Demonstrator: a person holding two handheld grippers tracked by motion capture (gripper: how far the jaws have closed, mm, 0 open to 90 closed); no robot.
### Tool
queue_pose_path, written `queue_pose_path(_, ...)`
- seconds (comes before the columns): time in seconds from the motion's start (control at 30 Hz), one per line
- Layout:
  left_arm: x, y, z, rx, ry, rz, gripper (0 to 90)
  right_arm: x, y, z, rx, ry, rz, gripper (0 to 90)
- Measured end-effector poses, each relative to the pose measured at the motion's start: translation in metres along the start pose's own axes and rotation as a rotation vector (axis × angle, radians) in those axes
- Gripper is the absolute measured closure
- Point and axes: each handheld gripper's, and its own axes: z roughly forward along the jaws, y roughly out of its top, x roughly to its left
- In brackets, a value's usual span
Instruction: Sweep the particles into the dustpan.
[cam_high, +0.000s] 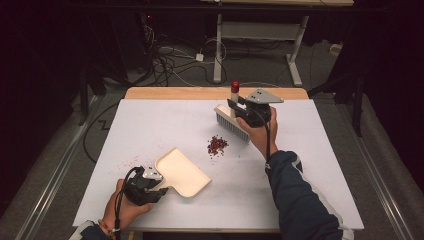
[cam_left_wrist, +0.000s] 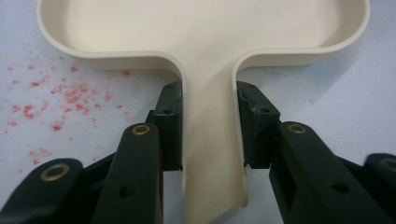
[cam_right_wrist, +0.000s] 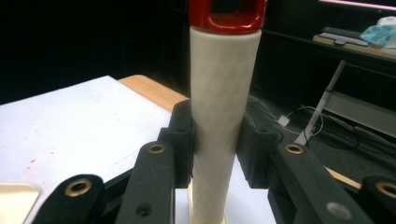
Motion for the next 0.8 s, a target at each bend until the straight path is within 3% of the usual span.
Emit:
queue_pose_path(0.3, 0.000, 0.002, 0.001, 0.000, -0.002, 0.002, 64.0, 0.016, -0.006, 0.007, 0.005, 0.038, -0.001, 70.0)
queue_pose_path(0.8, -0.001, 0.006, 0.002, 0.007, 0.000, 0.001, 64.0, 0.040, -0.014, -0.002, 0.013, 0.139, -0.027, 68.6)
